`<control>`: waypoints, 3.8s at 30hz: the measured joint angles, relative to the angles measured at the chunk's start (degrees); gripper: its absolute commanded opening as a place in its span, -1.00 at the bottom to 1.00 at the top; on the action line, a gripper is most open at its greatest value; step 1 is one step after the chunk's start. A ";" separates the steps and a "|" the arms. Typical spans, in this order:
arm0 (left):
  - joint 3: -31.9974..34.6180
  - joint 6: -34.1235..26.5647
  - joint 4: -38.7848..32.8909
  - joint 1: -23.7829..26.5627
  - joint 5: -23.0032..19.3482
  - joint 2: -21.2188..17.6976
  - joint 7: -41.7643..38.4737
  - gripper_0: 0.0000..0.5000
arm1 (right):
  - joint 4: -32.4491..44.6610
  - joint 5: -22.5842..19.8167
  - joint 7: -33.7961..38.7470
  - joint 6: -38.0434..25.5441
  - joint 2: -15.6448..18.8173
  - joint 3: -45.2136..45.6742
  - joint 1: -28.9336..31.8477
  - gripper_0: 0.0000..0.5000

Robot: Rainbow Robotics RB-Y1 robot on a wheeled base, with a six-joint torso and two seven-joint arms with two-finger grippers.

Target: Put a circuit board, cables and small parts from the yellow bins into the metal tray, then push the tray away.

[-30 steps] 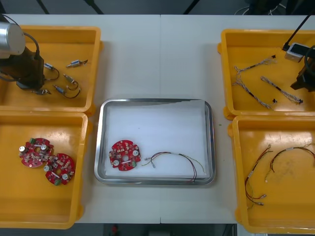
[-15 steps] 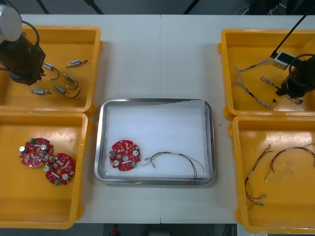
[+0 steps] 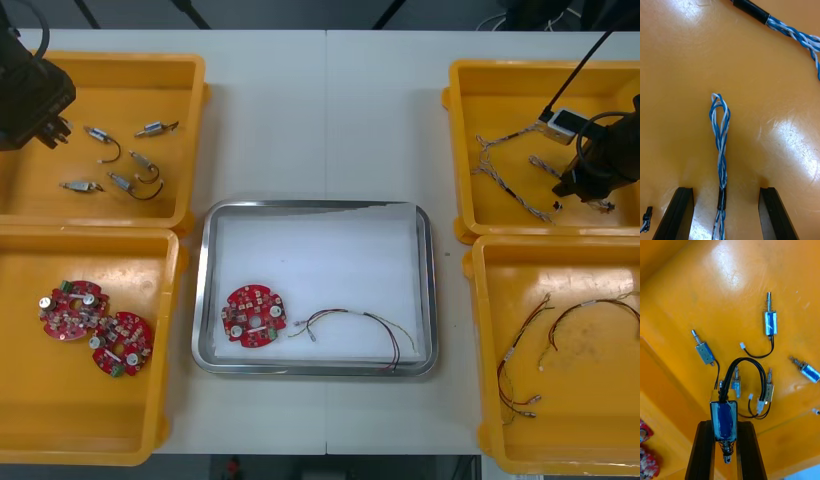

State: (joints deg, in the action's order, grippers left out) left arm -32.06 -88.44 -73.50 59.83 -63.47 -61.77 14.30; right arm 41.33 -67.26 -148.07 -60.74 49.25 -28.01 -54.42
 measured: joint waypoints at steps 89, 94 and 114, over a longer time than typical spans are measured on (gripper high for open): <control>-17.27 -0.38 -30.24 -13.38 30.05 26.77 -19.20 0.29 | 16.47 4.57 0.68 -32.00 5.97 17.18 -1.68 -1.00; -17.85 -0.19 -30.24 -13.40 30.05 26.77 -19.20 0.70 | 19.91 4.61 10.52 -33.48 5.97 17.20 -1.68 -1.00; -2.11 -14.21 -43.44 -11.59 8.98 18.18 -19.22 1.00 | 33.01 4.47 32.64 -37.29 5.94 17.21 -0.90 -1.00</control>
State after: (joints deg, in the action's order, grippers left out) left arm -34.17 -102.66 -116.94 48.23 -54.49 -43.59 -4.92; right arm 74.34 -62.80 -115.43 -98.03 55.19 -10.80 -55.32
